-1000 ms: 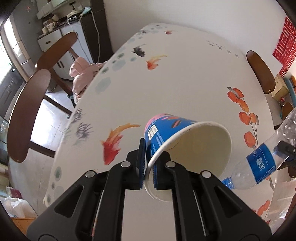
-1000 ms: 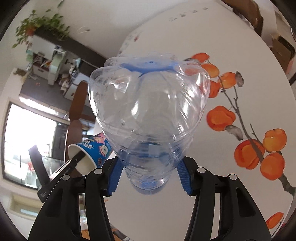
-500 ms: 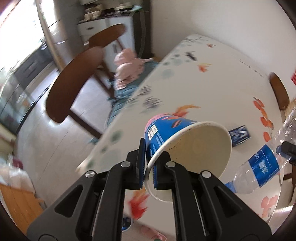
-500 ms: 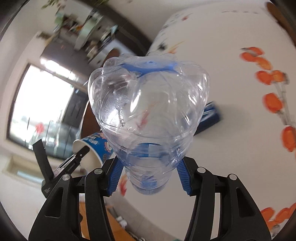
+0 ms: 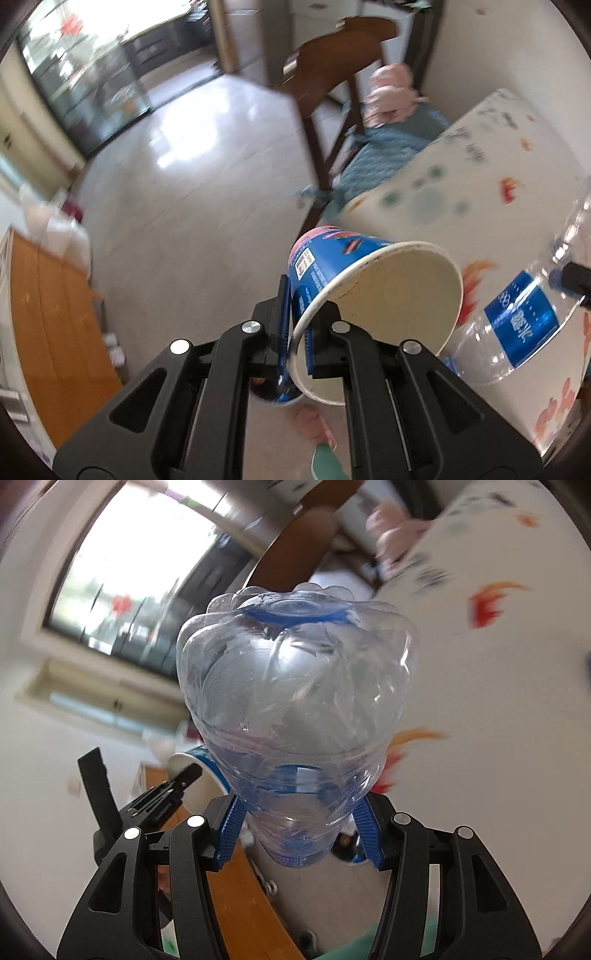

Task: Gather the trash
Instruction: 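Lift the paper cup and water bottle and carry them over the grey bin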

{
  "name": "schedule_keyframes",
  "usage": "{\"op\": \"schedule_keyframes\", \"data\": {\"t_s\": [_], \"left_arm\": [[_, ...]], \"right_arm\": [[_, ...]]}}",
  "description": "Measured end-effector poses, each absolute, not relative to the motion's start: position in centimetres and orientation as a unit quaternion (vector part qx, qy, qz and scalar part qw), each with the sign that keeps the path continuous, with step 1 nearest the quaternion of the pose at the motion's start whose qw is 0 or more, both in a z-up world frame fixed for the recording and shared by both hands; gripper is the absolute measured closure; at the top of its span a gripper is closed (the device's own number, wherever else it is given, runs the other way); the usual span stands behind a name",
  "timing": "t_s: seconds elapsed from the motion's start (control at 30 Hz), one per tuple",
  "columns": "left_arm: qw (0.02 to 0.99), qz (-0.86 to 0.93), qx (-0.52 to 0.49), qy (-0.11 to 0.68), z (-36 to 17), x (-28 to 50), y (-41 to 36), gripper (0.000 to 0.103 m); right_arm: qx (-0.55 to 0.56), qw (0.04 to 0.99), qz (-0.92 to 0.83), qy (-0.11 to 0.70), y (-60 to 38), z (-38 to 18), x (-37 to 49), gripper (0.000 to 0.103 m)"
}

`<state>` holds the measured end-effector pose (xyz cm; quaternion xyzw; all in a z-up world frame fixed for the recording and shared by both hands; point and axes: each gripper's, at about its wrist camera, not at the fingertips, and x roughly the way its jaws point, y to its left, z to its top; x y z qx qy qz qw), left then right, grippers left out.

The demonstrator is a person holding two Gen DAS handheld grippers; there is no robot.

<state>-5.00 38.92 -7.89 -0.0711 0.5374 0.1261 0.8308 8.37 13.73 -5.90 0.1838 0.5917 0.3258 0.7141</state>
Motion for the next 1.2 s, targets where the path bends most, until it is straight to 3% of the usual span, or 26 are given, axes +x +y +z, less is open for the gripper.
{"op": "schedule_keyframes", "data": {"t_s": [0.23,0.8,1.0,1.2], "left_arm": [[0.777,0.165,-0.117,0.596,-16.5,-11.2,45.0,0.098],[0.693,0.169,-0.176,0.679,-41.4,-16.2,49.8,0.098],[0.679,0.161,-0.194,0.689,-48.4,-17.4,50.3,0.098],[0.668,0.163,-0.216,0.693,-52.6,-18.8,50.9,0.098]], "right_arm": [[0.11,0.651,0.363,0.657,24.8,-13.0,5.5,0.048],[0.03,0.561,0.297,0.772,37.1,-41.8,1.0,0.048],[-0.045,0.543,0.319,0.775,39.5,-48.8,0.2,0.048],[-0.095,0.533,0.335,0.771,41.4,-51.7,-0.4,0.048]]}}
